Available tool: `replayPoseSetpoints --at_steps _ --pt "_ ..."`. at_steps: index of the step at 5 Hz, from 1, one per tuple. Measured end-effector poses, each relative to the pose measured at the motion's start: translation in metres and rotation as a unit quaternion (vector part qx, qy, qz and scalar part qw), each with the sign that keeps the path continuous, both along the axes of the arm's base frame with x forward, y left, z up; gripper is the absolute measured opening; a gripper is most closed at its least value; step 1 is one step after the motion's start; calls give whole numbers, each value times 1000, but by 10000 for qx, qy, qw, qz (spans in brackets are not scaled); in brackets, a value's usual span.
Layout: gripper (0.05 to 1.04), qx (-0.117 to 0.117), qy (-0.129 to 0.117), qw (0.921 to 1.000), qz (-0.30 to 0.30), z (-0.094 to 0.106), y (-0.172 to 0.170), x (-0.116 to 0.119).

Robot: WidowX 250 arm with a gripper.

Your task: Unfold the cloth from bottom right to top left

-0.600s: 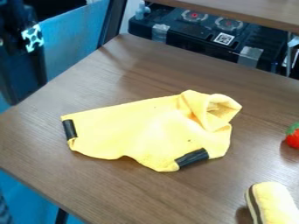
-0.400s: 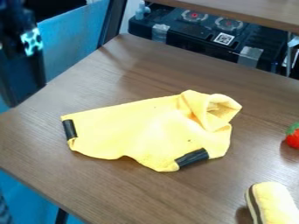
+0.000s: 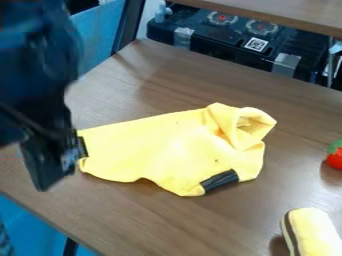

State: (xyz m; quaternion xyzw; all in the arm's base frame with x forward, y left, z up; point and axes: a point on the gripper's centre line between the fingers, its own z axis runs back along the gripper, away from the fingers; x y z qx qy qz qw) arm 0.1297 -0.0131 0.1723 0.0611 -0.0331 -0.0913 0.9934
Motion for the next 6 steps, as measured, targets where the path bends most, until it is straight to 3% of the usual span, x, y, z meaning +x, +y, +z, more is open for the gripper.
replayPoseSetpoints --at_steps 1,2,5,6 --pt "1000 227 -228 9977 -595 -23 -4 11" --pt "1000 499 -169 9924 -1113 -53 -14 29" --pt "1000 1448 -640 9828 -952 -94 -37 96" --pt "1000 1484 -616 9829 -896 -106 -45 116"
